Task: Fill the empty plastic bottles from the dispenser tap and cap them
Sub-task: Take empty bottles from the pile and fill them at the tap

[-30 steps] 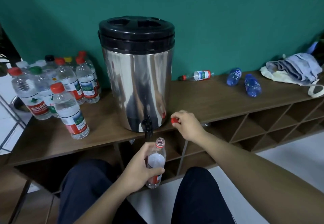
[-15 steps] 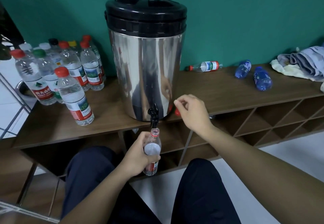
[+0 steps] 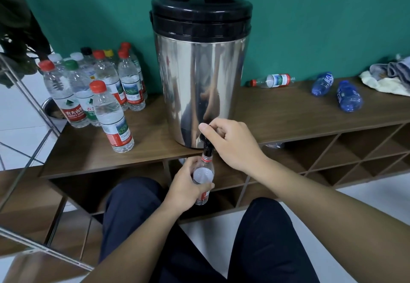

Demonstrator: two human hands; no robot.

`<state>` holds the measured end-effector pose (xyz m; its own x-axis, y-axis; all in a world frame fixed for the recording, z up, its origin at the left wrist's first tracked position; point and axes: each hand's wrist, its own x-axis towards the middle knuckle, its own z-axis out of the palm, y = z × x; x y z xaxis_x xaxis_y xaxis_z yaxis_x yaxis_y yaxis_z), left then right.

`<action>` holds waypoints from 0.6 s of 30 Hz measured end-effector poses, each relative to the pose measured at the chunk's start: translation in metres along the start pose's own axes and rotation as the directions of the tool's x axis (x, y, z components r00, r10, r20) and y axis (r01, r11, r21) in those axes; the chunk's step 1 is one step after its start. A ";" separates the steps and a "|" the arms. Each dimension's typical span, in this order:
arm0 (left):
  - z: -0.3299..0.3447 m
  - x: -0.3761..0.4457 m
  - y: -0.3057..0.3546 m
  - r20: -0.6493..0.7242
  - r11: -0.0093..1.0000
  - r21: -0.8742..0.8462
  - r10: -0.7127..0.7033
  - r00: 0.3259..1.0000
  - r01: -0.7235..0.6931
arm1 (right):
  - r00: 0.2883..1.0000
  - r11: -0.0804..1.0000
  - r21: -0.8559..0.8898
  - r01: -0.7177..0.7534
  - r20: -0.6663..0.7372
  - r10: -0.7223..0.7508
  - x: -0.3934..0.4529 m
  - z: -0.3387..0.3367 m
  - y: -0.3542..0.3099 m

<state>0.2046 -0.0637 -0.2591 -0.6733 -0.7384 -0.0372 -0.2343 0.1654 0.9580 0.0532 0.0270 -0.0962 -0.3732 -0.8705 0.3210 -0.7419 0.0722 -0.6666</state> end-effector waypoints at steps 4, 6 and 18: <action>0.001 -0.002 0.003 -0.028 0.998 0.045 -0.034 0.999 0.035 | 1.000 1.000 0.022 -0.021 -0.005 0.021 0.002 0.007 0.005; 0.000 -0.001 0.001 -0.037 0.997 0.056 -0.047 0.998 0.049 | 0.999 0.999 0.041 -0.036 0.008 0.036 0.003 0.009 0.005; 0.000 -0.002 0.000 -0.026 0.998 0.012 -0.057 0.998 0.057 | 0.932 0.811 0.460 -0.362 0.188 0.309 -0.007 0.007 0.026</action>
<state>0.2058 -0.0621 -0.2592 -0.6404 -0.7634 -0.0842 -0.2806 0.1305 0.9509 0.0407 0.0313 -0.1202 -0.4729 -0.8805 -0.0333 -0.2104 0.1495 -0.9661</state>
